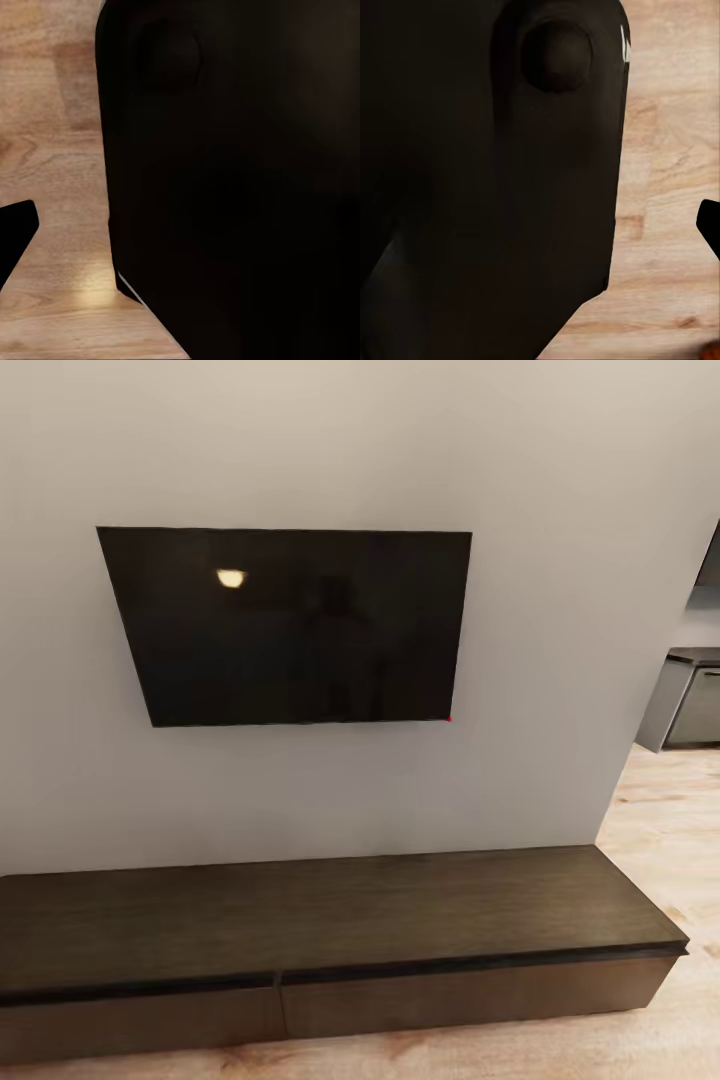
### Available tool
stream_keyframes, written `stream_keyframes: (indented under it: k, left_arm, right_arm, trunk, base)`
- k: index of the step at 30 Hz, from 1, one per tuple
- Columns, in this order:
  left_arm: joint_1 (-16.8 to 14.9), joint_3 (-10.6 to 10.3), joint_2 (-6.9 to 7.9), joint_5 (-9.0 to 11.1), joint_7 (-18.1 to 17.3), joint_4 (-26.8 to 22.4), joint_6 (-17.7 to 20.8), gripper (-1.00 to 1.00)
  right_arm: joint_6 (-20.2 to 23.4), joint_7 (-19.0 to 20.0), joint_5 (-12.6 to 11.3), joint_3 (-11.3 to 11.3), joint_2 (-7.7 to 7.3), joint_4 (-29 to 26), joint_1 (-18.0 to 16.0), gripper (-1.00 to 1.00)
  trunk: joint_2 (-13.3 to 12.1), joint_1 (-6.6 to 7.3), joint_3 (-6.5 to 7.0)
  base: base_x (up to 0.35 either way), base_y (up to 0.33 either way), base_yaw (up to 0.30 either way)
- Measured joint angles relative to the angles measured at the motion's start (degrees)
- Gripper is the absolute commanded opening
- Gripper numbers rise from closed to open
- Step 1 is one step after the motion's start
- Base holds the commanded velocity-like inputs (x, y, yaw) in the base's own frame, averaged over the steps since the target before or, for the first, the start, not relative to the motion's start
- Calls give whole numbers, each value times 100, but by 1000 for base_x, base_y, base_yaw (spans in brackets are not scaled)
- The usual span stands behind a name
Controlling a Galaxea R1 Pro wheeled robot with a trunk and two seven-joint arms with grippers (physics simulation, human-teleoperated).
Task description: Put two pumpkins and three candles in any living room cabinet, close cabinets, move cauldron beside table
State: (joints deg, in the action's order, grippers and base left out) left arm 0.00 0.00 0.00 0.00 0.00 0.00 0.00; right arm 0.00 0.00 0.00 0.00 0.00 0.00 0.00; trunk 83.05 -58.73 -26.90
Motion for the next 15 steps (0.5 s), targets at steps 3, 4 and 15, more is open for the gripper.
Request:
stream_keyframes:
  k: [3, 4, 15]
  left_arm:
    - [8, 57, -83, 48, 78, -92, -87, 100]
    - [8, 57, -83, 48, 79, -124, -117, 100]
    - [2, 59, -153, 53, 95, -287, -468, 100]
  right_arm:
    - [-87, 87, 88, 68, -63, -37, -68, 100]
    - [-116, 116, 117, 69, -63, -38, -68, 100]
    - [-463, 209, 114, 58, -30, -40, -67, 100]
  trunk:
    - [0, 0, 2]
    - [0, 0, 2]
    - [0, -2, 2]
  base:
    - [-12, 0, 0]
    - [-74, -28, 0]
    - [-208, -178, 0]
